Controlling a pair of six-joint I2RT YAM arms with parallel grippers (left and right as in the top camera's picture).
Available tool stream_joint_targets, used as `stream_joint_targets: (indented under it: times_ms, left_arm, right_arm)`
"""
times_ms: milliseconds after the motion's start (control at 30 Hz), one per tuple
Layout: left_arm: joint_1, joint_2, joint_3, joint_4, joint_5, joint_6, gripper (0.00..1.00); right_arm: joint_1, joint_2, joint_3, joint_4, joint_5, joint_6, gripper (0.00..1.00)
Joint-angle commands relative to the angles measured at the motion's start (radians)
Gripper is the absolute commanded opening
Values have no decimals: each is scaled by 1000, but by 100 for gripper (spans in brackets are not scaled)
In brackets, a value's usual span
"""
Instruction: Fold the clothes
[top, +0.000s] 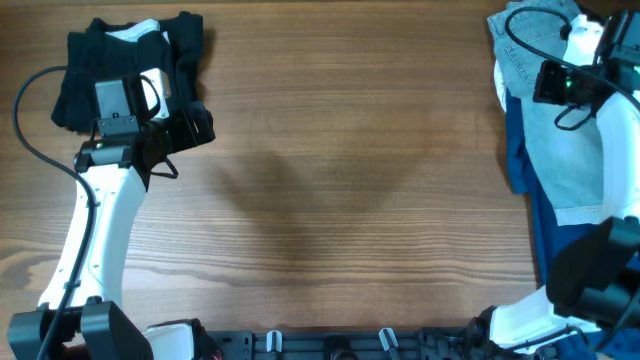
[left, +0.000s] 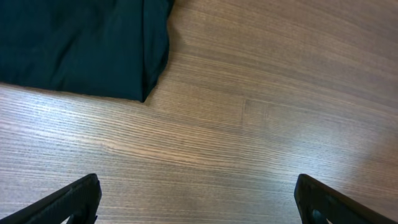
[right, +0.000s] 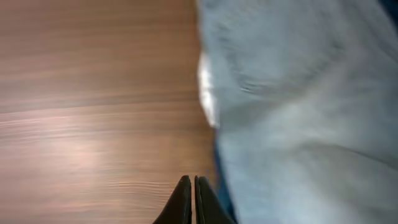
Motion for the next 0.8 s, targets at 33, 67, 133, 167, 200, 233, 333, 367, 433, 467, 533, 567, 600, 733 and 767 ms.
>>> stream_joint_targets:
  times_ms: [33, 67, 133, 167, 200, 233, 333, 367, 433, 467, 533, 567, 600, 733, 767]
  left_arm:
    - [43, 3, 33, 36, 12, 8, 100]
    - [51, 3, 33, 43, 12, -5, 100]
    - [65, 3, 33, 45, 12, -11, 100]
    - [65, 3, 33, 41, 12, -10, 100]
    - [65, 3, 33, 38, 12, -10, 100]
    - [65, 4, 33, 34, 12, -10, 100]
    - [65, 4, 33, 34, 12, -10, 100]
    - [65, 4, 33, 34, 12, -10, 100]
    - [65, 4, 33, 34, 12, -10, 100]
    - [65, 4, 33, 33, 12, -10, 100]
    - [65, 4, 32, 29, 12, -10, 100]
    - [65, 4, 32, 27, 12, -10, 100]
    - [65, 4, 32, 26, 12, -11, 100]
    - [65, 4, 32, 25, 12, -11, 100]
    - [65, 4, 32, 23, 12, -11, 100]
  right_arm:
    - [150, -31, 19, 2, -235, 38, 4]
    - [180, -31, 19, 3, -181, 45, 4]
    - [237, -31, 19, 10, 55, 103, 9]
    - [242, -29, 19, 7, 140, 101, 24]
    - [241, -26, 18, 3, 190, 98, 41]
    - [237, -20, 15, -7, 250, 81, 57]
    - [222, 10, 14, -37, 322, 54, 77]
    - [216, 26, 14, -47, 335, 49, 81]
    - [204, 57, 14, -57, 342, 49, 84]
    - [194, 89, 14, -60, 342, 49, 85]
    - [186, 148, 14, -56, 344, 50, 86]
    - [184, 169, 14, -52, 355, 53, 86]
    - [180, 188, 14, -44, 358, 55, 86]
    - [142, 269, 14, 12, 384, 77, 86]
    - [131, 282, 14, 19, 401, 98, 86]
